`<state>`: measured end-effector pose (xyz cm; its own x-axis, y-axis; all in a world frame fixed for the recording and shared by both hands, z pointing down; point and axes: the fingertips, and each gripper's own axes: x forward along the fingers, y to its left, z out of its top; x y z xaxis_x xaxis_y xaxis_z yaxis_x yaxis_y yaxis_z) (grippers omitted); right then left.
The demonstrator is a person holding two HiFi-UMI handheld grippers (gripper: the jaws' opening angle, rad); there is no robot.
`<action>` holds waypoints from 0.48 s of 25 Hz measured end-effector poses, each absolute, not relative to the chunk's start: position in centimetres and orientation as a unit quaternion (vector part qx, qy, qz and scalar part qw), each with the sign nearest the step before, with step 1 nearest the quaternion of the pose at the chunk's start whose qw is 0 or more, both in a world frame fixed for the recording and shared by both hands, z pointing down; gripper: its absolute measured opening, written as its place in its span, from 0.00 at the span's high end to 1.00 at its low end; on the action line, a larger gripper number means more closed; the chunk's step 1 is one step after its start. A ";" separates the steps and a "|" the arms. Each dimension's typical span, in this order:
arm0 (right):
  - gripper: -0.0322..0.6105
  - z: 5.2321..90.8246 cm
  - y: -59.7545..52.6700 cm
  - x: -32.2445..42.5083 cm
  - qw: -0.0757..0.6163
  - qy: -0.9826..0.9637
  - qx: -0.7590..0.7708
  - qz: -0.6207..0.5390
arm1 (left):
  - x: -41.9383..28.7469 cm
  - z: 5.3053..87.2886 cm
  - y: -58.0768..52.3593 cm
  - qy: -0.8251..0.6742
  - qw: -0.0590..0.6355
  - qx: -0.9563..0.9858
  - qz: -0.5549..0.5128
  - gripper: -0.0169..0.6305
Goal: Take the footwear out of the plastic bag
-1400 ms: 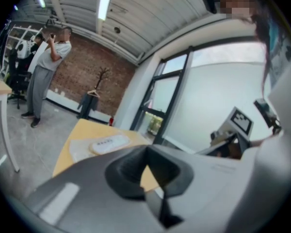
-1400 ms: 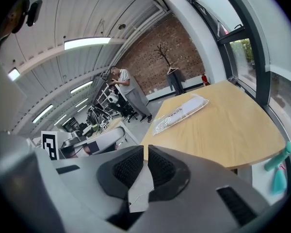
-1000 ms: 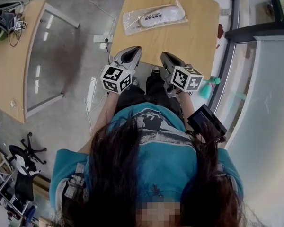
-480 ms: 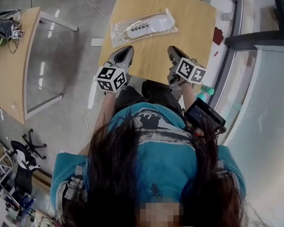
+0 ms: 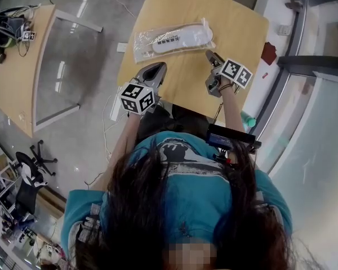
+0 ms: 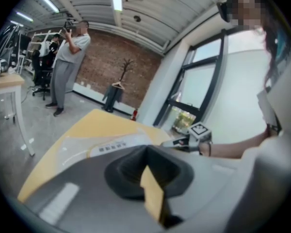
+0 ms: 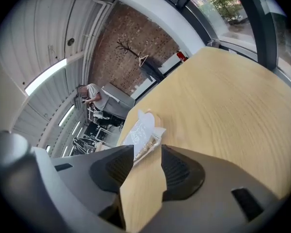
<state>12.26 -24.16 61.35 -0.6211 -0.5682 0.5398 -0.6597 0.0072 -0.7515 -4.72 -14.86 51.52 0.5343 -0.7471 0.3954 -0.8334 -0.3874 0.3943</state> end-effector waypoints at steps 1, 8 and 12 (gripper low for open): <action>0.70 62.0 -24.7 12.4 0.043 -0.704 0.435 0.560 | -4.4 51.7 -15.0 -0.475 0.282 0.830 0.080 0.97; 0.69 64.5 -27.9 12.2 0.023 -0.678 0.440 0.589 | -3.4 52.3 -15.4 -0.470 0.280 0.831 0.097 0.97; 0.69 65.2 -28.6 11.6 0.014 -0.667 0.434 0.606 | -3.6 52.4 -15.1 -0.470 0.276 0.832 0.103 0.97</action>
